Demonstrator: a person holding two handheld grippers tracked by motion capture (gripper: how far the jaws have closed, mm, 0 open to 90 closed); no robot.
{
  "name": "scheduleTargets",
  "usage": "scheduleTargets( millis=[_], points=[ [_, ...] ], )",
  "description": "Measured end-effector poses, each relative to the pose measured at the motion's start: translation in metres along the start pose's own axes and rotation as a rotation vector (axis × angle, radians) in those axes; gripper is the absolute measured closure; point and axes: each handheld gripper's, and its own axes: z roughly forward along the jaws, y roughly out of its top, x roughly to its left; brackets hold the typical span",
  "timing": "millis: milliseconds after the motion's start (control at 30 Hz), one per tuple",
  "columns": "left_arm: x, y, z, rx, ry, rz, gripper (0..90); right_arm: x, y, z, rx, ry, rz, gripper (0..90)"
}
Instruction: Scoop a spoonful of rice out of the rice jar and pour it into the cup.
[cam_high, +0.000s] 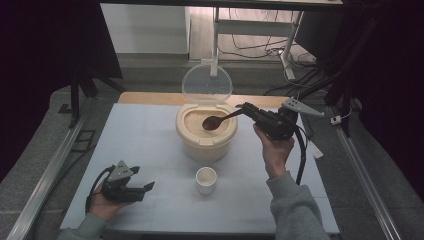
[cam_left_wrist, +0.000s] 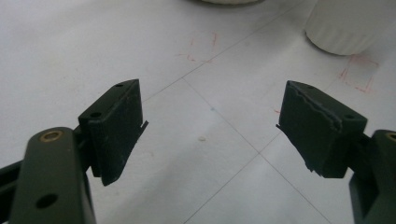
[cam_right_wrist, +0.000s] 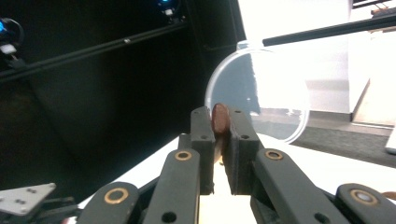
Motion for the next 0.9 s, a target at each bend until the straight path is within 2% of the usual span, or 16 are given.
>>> scheduleTargets(
  millis=[100, 133, 167, 233, 267, 300, 333, 367, 467, 667, 767, 800, 900],
  points=[
    [0.0, 0.0, 0.0, 0.001, 0.0, 0.0, 21.8, -0.003, 0.001, 0.005, -0.001, -0.049, -0.029, 83.2],
    [0.0, 0.0, 0.0, 0.001, 0.0, 0.0, 21.8, -0.003, 0.001, 0.005, -0.001, -0.049, -0.029, 83.2],
    [0.0, 0.0, 0.001, 0.002, 0.001, 0.0, 21.8, -0.005, 0.003, 0.007, -0.003, -0.074, -0.044, 83.2],
    [0.0, 0.0, 0.001, 0.003, 0.001, 0.001, 21.8, -0.006, 0.003, 0.008, -0.003, -0.088, -0.051, 83.1],
    [0.0, 0.0, 0.001, 0.003, 0.001, 0.0, 21.8, -0.007, 0.004, 0.01, 0.003, -0.119, -0.079, 83.1],
    [0.0, 0.0, 0.001, 0.004, 0.001, 0.0, 21.8, -0.007, 0.004, 0.01, 0.003, -0.119, -0.079, 83.1],
    [0.0, 0.0, 0.001, 0.004, 0.001, 0.001, 21.8, -0.007, 0.004, 0.012, 0.013, -0.145, -0.107, 83.1],
    [0.0, 0.0, 0.001, 0.003, 0.002, 0.0, 21.8, -0.007, 0.004, 0.012, 0.013, -0.145, -0.107, 83.1],
    [0.0, -0.001, 0.001, 0.006, 0.001, 0.001, 21.8, -0.008, 0.003, 0.015, 0.022, -0.177, -0.148, 83.2],
    [0.0, -0.001, 0.001, 0.007, 0.001, 0.001, 21.8, -0.01, 0.002, 0.018, 0.024, -0.214, -0.18, 83.1],
    [0.0, -0.001, 0.002, 0.009, 0.0, 0.002, 21.8, -0.01, -0.001, 0.023, 0.042, -0.222, -0.198, 83.1],
    [0.0, -0.001, 0.002, 0.009, 0.001, 0.002, 21.8, -0.008, -0.003, 0.026, 0.058, -0.222, -0.228, 83.1],
    [0.0, -0.001, 0.002, 0.009, 0.002, 0.002, 21.8, -0.006, -0.004, 0.029, 0.064, -0.223, -0.241, 83.2]
  ],
)
